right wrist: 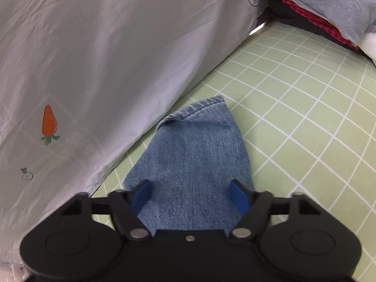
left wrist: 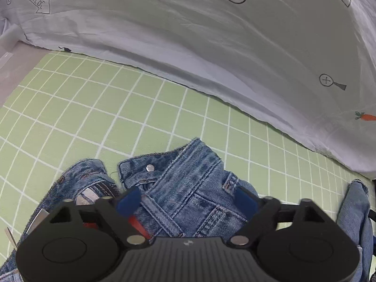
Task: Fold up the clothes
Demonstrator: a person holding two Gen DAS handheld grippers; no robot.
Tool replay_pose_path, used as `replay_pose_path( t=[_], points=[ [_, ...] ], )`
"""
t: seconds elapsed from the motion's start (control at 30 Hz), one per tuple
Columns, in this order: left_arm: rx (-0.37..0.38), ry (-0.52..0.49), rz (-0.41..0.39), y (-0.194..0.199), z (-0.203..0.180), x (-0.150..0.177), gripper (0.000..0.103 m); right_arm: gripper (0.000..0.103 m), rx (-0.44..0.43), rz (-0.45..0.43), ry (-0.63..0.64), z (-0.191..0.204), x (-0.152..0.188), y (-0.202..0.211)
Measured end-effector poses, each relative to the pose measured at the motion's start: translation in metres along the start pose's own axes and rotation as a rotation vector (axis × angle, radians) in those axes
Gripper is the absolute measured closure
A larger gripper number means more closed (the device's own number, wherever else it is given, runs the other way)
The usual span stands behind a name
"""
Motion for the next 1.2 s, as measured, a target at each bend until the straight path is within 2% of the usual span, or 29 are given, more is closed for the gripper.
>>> replay_pose_path(
  t=[0.03,0.1,0.13,0.23,0.33,0.47,0.6,0.7,0.77,0.83,0.9,0.97,1.03,1.07,1.13,1.2],
  points=[
    [0.013,0.017,0.003,0.001,0.0,0.002,0.059,0.079,-0.011,-0.008,0.04,0.003,-0.001,0.004],
    [-0.016,0.038,-0.004,0.002,0.006,0.003,0.099,0.101,-0.034,-0.024,0.122,0.01,-0.005,0.011],
    [-0.022,0.037,-0.013,0.006,0.01,0.003,0.102,0.101,-0.027,-0.05,0.18,0.012,-0.008,0.018],
    [-0.015,0.053,-0.061,0.026,0.018,-0.007,0.103,0.102,-0.018,-0.12,0.285,0.012,-0.019,0.041],
    [-0.016,0.053,-0.119,0.055,0.023,-0.021,0.103,0.102,0.015,-0.197,0.299,0.0,-0.036,0.071],
    [-0.037,0.072,-0.161,0.093,0.03,-0.026,0.103,0.102,0.124,-0.267,0.258,-0.049,-0.049,0.121],
    [-0.11,0.047,-0.237,0.145,0.048,-0.02,0.103,0.102,0.234,-0.336,0.215,-0.099,-0.062,0.173],
    [-0.237,0.052,-0.282,0.184,0.085,-0.007,0.103,0.102,0.316,-0.387,0.182,-0.136,-0.071,0.213],
    [-0.297,0.096,-0.278,0.204,0.115,0.005,0.103,0.102,0.354,-0.335,0.154,-0.168,-0.059,0.22],
    [-0.31,0.177,-0.257,0.218,0.136,0.02,0.103,0.102,0.368,-0.301,0.104,-0.189,-0.046,0.223],
    [-0.307,0.21,-0.243,0.23,0.142,0.036,0.103,0.101,0.35,-0.255,0.047,-0.203,-0.033,0.221],
    [-0.275,0.207,-0.214,0.238,0.138,0.056,0.095,0.1,0.335,-0.235,0.004,-0.207,-0.024,0.22],
    [-0.236,0.223,-0.172,0.238,0.129,0.077,0.071,0.094,0.309,-0.215,-0.002,-0.204,-0.017,0.219],
    [-0.221,0.239,-0.156,0.236,0.126,0.085,0.067,0.09,0.298,-0.209,0.003,-0.202,-0.014,0.219],
    [-0.18,0.283,-0.12,0.23,0.115,0.104,0.06,0.069,0.275,-0.203,0.012,-0.198,-0.009,0.22],
    [-0.171,0.325,-0.094,0.224,0.11,0.119,0.048,0.054,0.26,-0.189,-0.009,-0.197,-0.003,0.22]
  ],
)
Point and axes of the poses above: each gripper's, at about its wrist camera, not at the fingertips, and y roughly against the way its jaws point, z to its left, x to its underside, the point moved 9 cm from there along -y, roughly the way its jaws point, and after that the axes turned 15 degrees about -z, right-handed, at the moved point
